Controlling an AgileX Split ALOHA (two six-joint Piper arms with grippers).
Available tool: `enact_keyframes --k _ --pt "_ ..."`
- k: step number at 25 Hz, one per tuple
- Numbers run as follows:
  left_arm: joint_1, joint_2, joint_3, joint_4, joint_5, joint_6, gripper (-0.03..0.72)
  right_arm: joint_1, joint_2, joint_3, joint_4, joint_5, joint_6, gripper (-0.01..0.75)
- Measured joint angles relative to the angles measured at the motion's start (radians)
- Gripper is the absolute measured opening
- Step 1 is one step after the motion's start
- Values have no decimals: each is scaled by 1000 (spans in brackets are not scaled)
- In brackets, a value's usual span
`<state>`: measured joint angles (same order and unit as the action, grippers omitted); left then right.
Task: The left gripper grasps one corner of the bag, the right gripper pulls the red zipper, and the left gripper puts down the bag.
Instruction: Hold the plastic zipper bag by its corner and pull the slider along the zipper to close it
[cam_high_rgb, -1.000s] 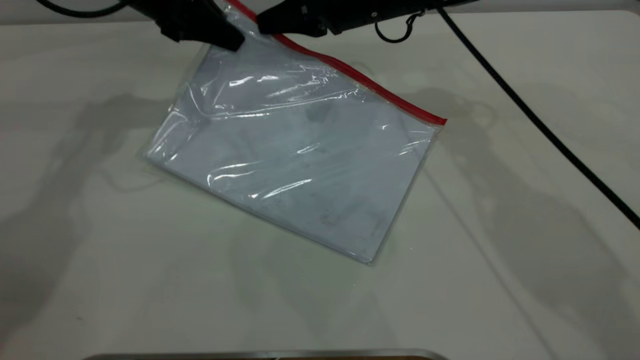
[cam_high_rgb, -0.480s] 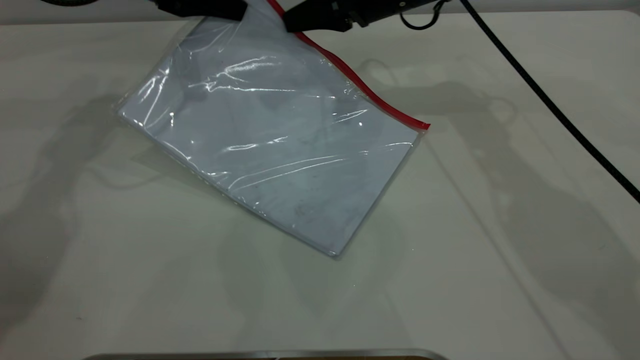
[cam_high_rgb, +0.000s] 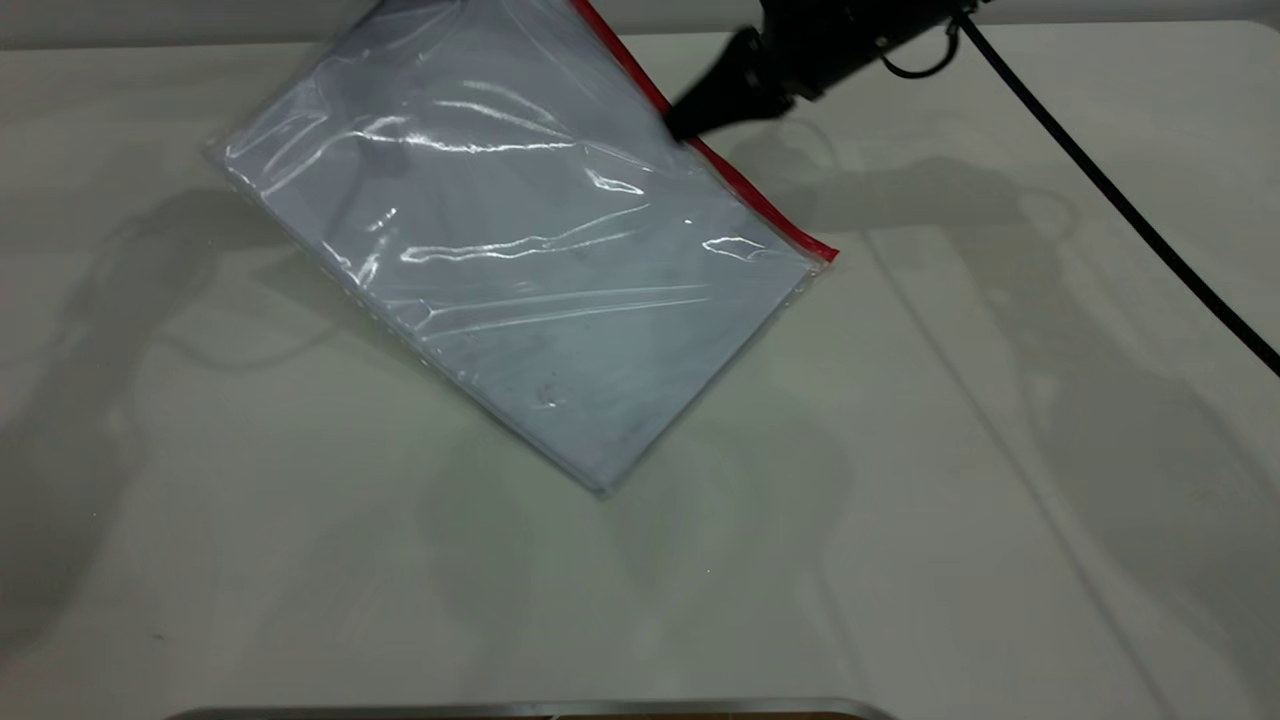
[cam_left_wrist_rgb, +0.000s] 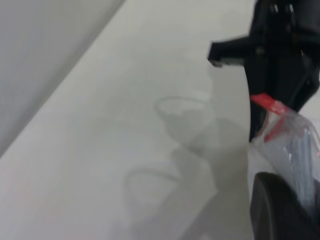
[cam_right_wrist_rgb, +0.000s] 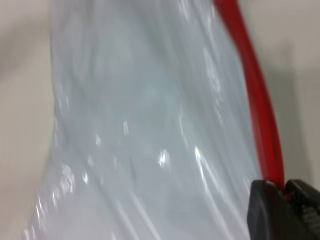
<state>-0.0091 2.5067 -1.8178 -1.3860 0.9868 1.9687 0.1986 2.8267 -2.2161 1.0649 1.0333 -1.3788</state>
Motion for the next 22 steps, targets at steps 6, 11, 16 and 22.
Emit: enact_keyframes --k 6,11,16,22 --pt "7 0 0 -17 -1 3 52 -5 2 0 -305 48 146 43" --pt "7 0 0 -30 -1 4 52 -18 2 0 -444 136 213 44" --pt "9 0 0 -38 -1 4 52 -21 5 -11 -459 139 245 57" --pt "18 -3 0 -56 -6 -30 52 -22 20 -152 -459 131 311 227"
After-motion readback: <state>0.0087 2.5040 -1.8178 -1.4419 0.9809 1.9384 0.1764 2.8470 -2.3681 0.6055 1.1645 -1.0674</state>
